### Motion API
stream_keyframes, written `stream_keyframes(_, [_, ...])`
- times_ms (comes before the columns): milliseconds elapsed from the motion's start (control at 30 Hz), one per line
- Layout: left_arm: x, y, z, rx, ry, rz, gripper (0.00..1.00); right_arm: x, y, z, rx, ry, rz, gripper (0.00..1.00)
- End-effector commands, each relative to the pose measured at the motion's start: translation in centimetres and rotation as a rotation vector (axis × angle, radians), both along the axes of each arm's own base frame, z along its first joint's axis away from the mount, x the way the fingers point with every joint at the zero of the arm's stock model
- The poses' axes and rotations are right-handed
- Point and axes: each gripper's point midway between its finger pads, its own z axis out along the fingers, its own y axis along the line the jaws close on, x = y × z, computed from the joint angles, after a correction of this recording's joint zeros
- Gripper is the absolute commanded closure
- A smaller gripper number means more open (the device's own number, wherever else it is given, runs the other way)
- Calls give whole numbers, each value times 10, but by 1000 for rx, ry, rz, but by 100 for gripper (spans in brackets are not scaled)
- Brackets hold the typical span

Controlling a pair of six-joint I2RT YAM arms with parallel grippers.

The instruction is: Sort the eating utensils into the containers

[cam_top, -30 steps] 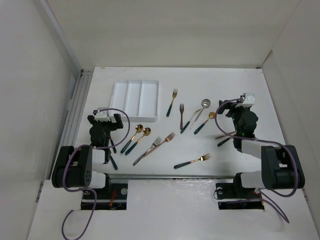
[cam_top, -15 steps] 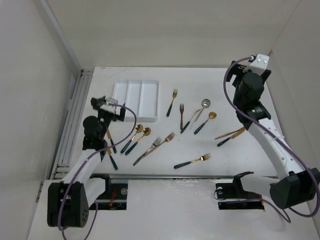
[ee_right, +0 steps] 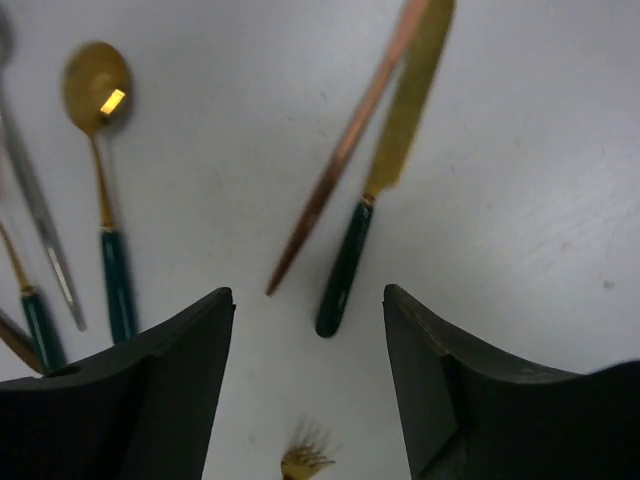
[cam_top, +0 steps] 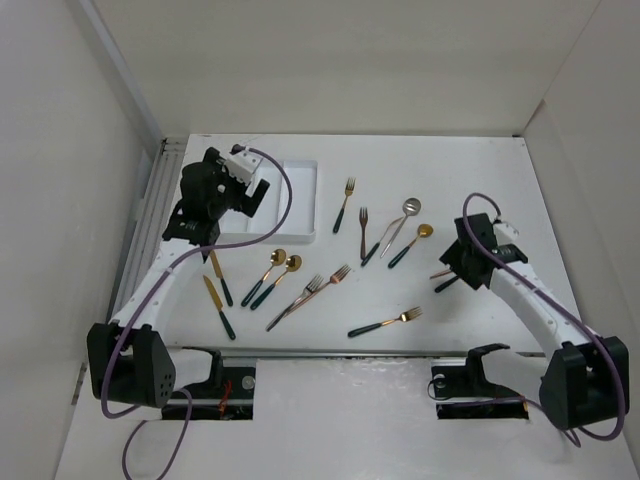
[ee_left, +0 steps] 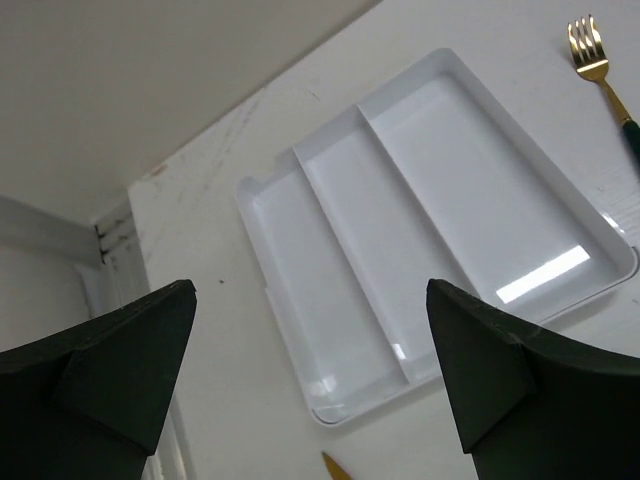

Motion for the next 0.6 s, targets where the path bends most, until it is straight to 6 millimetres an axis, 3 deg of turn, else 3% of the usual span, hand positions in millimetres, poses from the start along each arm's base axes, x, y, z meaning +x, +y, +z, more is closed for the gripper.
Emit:
stream_keyframes(0, [-3,2,21,-146,-44,95,0,-21,16,-14,181,-8,-147,35])
stream_keyframes(200, [-6,1,15,-161,-45,89,0,-33,4,-45,169,70,-230,41])
stream_keyframes(433, [-8,0,11,-178,-39,93,0,-14,4,-61,173,115,-204,44])
stream_keyframes(567, [-8,3,11,-183,-39,113,0,-12,-1,-74,161,172,-190,52])
